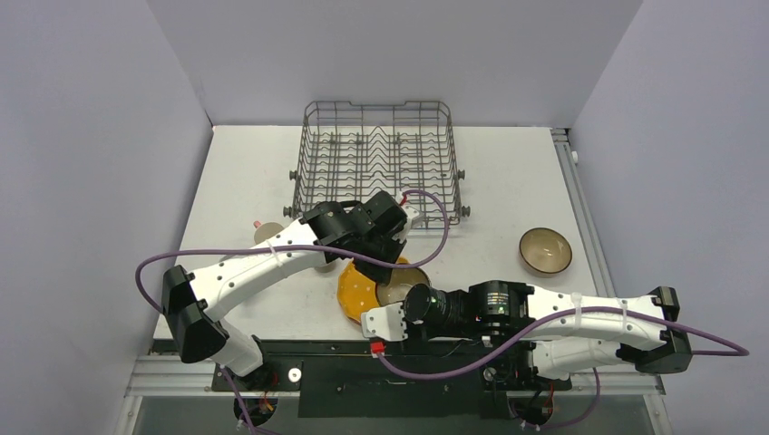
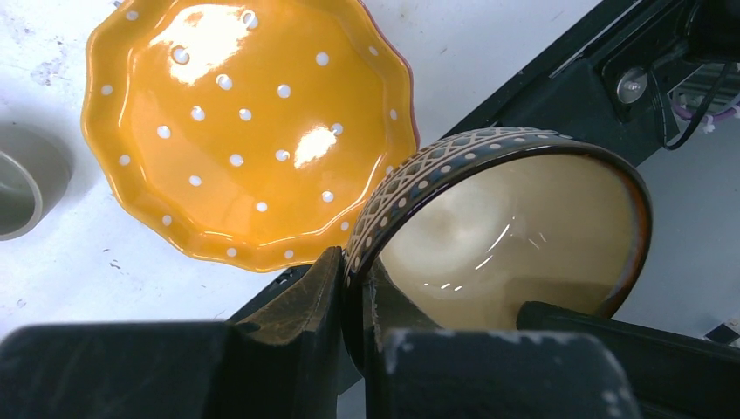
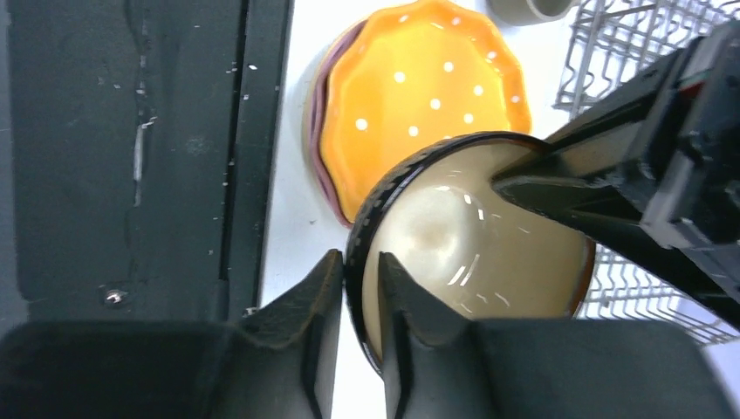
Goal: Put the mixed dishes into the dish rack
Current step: Pick up the bowl from the center of the board.
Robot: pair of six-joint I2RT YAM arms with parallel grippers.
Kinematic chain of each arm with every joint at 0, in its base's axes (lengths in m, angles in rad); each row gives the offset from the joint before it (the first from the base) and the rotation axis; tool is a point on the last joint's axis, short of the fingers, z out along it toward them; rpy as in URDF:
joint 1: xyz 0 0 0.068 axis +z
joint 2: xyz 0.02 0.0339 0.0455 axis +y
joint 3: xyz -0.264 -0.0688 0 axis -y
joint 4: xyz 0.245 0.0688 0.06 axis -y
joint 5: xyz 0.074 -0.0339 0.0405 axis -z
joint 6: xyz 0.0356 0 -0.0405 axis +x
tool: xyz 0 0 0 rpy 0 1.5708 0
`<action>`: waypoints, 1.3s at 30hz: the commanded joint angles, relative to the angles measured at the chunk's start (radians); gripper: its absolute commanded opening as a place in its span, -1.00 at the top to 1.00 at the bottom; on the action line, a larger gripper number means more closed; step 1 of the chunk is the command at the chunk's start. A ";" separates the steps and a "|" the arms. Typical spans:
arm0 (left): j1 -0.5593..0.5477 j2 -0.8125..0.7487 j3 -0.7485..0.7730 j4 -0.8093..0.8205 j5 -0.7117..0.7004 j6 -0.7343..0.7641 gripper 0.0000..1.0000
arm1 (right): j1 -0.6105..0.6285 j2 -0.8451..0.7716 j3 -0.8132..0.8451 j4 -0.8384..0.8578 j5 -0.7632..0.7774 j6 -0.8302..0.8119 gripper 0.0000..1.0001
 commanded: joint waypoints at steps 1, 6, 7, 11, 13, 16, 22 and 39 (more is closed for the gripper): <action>-0.007 -0.033 0.017 0.062 0.002 -0.012 1.00 | 0.002 -0.055 0.008 0.112 0.110 0.017 0.52; -0.005 -0.054 0.000 0.083 -0.026 -0.028 1.00 | 0.002 -0.085 -0.008 0.133 0.158 0.044 0.30; -0.003 -0.057 -0.002 0.085 -0.038 -0.032 1.00 | 0.002 -0.094 -0.011 0.134 0.165 0.047 0.27; 0.010 -0.076 -0.013 0.099 -0.060 -0.046 1.00 | -0.004 -0.132 -0.019 0.128 0.202 0.079 0.23; 0.022 -0.091 -0.022 0.109 -0.073 -0.055 1.00 | -0.011 -0.157 -0.024 0.127 0.233 0.102 0.21; 0.052 -0.115 -0.047 0.131 -0.095 -0.074 1.00 | -0.040 -0.196 -0.038 0.133 0.283 0.165 0.16; 0.116 -0.193 -0.115 0.202 -0.106 -0.115 1.00 | -0.134 -0.233 -0.028 0.130 0.506 0.316 0.08; 0.270 -0.391 -0.304 0.405 -0.005 -0.214 1.00 | -0.443 -0.275 -0.027 0.228 0.338 0.795 -0.55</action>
